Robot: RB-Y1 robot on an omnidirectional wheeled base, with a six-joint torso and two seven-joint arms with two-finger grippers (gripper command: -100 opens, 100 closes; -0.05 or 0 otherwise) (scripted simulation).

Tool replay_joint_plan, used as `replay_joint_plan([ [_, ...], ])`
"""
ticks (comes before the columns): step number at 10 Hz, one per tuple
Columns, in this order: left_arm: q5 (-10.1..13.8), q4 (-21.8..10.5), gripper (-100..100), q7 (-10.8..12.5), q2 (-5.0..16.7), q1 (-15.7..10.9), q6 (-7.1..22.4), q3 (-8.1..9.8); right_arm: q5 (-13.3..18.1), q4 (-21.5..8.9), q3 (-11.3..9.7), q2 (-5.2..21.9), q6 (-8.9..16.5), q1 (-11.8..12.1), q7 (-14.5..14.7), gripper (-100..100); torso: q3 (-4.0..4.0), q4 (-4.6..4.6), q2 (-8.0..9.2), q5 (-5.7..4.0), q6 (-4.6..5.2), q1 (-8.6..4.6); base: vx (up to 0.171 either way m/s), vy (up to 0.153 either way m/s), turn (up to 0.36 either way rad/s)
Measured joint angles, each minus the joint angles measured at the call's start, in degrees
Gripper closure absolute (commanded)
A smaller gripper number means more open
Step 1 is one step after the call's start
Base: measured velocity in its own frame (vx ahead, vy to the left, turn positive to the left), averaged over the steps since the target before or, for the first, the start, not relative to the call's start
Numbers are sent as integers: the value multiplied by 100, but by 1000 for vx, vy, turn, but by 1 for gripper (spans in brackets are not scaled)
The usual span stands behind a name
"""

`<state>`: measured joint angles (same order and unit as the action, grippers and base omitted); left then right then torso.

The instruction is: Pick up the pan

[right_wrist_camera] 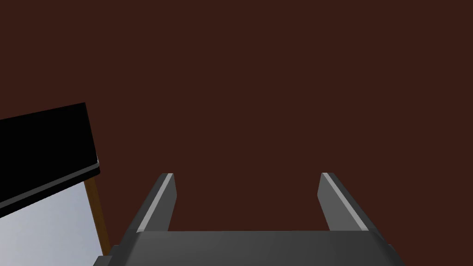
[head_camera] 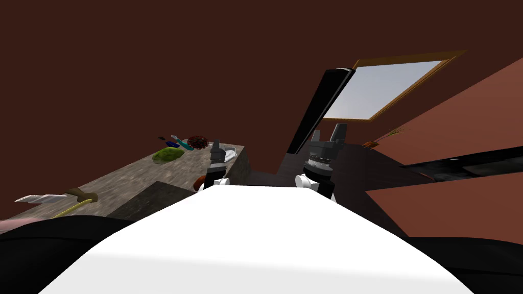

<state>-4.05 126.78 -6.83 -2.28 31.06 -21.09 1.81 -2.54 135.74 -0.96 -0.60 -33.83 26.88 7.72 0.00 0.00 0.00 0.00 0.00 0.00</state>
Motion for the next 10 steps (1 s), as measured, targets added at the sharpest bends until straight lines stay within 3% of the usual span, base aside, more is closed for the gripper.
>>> replay_joint_plan([
  [5, 144, -1, -100, 63, 855, -7, 548, 145, 0, 0, 0, 0, 0, 0, 0, 0, 1, 0, 2, -2, 0, -10, -4, -24, -5],
  [10, 317, -7, -100, 165, 1317, -89, 1340, 367, 0, 0, 0, 0, 0, 0, 0, 0, 1, 0, 2, -2, 0, -11, -6, -32, -4],
])
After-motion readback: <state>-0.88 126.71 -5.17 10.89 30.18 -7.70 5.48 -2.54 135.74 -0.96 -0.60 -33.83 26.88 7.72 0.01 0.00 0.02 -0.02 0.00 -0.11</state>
